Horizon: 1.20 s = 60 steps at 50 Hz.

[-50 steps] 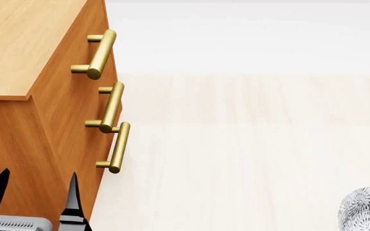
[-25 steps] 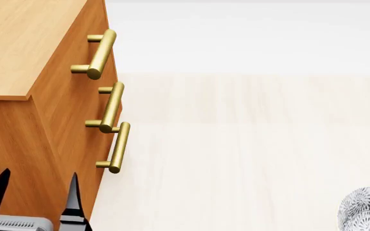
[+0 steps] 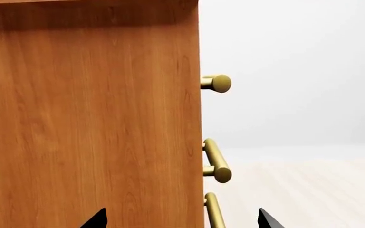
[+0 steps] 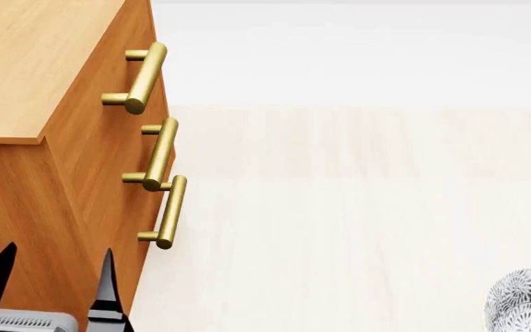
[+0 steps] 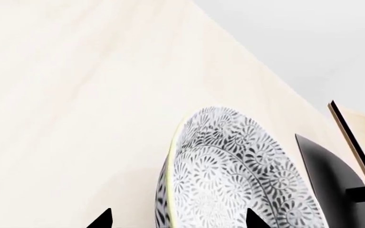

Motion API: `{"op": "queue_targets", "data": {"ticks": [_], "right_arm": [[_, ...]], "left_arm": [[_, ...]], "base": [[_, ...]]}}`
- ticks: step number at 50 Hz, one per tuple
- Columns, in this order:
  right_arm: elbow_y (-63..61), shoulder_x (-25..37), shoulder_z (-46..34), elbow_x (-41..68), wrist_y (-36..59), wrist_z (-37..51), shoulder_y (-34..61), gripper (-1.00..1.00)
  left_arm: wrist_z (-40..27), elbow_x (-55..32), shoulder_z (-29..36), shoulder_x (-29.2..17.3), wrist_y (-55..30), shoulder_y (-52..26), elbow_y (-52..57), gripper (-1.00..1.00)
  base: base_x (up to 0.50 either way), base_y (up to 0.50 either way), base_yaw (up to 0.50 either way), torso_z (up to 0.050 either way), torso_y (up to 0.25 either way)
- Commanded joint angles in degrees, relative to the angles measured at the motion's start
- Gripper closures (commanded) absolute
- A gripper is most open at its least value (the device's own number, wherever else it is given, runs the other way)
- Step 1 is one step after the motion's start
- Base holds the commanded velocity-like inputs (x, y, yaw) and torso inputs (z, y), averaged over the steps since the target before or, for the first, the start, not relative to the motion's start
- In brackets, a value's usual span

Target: Close the top drawer of the cabinet and put the bowl on top of it.

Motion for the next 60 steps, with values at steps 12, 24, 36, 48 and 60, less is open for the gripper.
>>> {"op": "queue_targets", "data": {"ticks": [12, 24, 36, 48, 60], "right_arm": [[2.7, -1.0, 0.5, 0.6, -1.7, -0.4, -1.5, -1.00], [3.6, -1.5, 0.7, 0.7, -2.3, -0.3, -2.3, -1.00], [5.3, -2.5, 1.1, 0.5, -3.4, -0.6, -3.0, 1.00], [5.7, -3.2, 1.6, 0.3, -3.7, -1.0, -2.8, 1.00], [-12.2, 7.4, 8.0, -1.9, -0.9, 0.1, 9.3, 1.00]], "left_arm": [[-0.2, -0.2, 0.2, -0.2, 0.4, -0.1, -0.3, -1.00], [-0.3, -0.4, 0.3, -0.4, 0.4, -0.1, -0.4, -1.00], [-0.5, -0.5, 0.5, -0.5, 0.6, 0.1, -0.3, -1.00], [-0.3, -0.7, 0.7, -0.3, 1.6, 0.1, -1.4, -1.00], [-0.8, -0.3, 1.3, -0.1, 1.1, -0.3, -1.4, -1.00]], "base": [[0.00, 0.00, 0.00, 0.000, 0.000], [0.00, 0.00, 0.00, 0.000, 0.000], [0.00, 0.00, 0.00, 0.000, 0.000], [0.00, 0.00, 0.00, 0.000, 0.000], [0.00, 0.00, 0.00, 0.000, 0.000]]}}
